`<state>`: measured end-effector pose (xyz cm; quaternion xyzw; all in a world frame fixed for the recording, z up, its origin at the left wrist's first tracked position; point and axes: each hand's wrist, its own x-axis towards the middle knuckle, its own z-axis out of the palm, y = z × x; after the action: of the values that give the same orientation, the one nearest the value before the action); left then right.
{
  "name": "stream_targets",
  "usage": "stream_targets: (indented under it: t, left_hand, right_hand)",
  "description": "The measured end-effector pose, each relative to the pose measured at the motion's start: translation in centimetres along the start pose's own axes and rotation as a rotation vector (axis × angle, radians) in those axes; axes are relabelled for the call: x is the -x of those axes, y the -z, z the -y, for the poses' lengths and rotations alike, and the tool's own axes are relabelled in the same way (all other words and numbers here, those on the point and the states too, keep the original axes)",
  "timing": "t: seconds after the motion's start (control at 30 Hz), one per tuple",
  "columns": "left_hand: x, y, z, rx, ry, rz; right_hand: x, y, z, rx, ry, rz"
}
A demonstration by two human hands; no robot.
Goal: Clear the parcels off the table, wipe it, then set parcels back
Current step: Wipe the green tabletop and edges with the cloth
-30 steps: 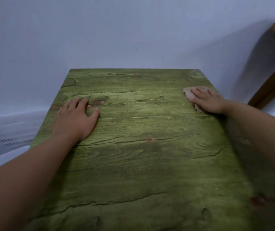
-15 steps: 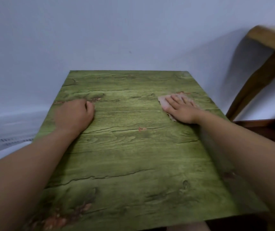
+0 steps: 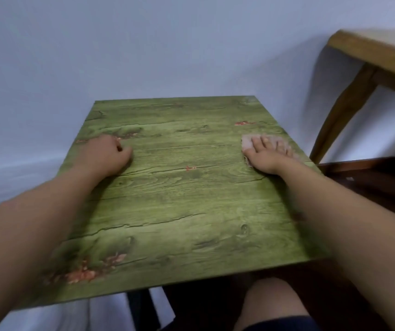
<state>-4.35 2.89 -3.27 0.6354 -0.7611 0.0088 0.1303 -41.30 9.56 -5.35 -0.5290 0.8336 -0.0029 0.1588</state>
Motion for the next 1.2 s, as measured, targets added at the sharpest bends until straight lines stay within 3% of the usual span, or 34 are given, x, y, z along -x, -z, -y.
stream_targets:
  t: [0.1, 0.17, 0.27, 0.73, 1.03, 1.2]
  left_hand:
    - [1.6, 0.1, 0.9, 0.033, -0.006, 0.177]
    - [3.7, 0.0, 0.8, 0.086, 0.019, 0.212]
    - [7.7, 0.1, 0.3, 0.163, 0.067, 0.159]
    - [25.2, 2.2, 1.4, 0.101, 0.249, -0.094]
    - [26.1, 2.1, 2.1, 0.04, 0.193, 0.093]
    - [26.4, 2.3, 2.2, 0.039, 0.193, 0.105]
  right_hand:
    - [2.0, -0.6, 2.7, 0.016, 0.098, 0.028]
    - [3.3, -1.2, 4.8, 0.027, 0.173, 0.046]
    - [5.4, -2.2, 7.8, 0.037, 0.261, 0.074]
    - [19.4, -7.0, 16.5, 0.117, 0.535, 0.147]
    - [25.8, -9.0, 16.5, 0.165, 0.643, 0.141]
    - [25.5, -8.3, 13.7, 0.195, 0.645, 0.144]
